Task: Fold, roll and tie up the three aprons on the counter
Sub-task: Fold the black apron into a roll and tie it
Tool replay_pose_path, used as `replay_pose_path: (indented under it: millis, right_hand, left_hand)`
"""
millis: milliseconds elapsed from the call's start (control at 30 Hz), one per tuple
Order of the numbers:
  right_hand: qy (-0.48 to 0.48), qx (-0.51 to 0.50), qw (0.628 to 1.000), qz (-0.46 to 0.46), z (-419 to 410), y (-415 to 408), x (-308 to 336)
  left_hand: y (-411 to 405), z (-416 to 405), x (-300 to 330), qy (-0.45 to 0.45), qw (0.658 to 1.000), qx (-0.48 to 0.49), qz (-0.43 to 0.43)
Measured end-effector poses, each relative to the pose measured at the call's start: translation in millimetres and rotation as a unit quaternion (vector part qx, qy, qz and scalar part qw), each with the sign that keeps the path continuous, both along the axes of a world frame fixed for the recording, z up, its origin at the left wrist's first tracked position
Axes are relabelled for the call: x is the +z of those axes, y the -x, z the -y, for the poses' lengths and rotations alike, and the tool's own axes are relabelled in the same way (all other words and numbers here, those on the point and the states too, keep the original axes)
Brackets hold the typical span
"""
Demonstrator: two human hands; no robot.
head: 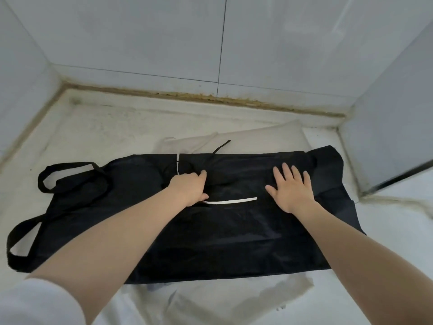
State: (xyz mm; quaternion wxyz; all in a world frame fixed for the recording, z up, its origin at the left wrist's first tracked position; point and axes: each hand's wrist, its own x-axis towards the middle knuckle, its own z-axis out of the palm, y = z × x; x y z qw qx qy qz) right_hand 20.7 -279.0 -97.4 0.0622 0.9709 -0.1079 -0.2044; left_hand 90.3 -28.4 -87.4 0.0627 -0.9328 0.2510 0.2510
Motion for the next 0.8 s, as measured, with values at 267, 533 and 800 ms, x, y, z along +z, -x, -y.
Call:
replay_pose_path:
  millis: [267, 533, 800]
  right_hand:
    - [-0.121, -0.147, 0.968, 0.166, 65, -6, 20]
    - [-0.38, -0.387, 0.809, 0.226, 126, -38, 26]
    - [-0.546, -0.344, 0.714, 0.271, 157, -53, 27]
  left_hand:
    - [8, 67, 22, 0.114, 0.983, -0.053, 0.137]
    - [4, 163, -6, 0.138, 0.99, 0.018, 0.021]
    - [5, 172, -33, 0.085, 0.991, 0.099, -0.014]
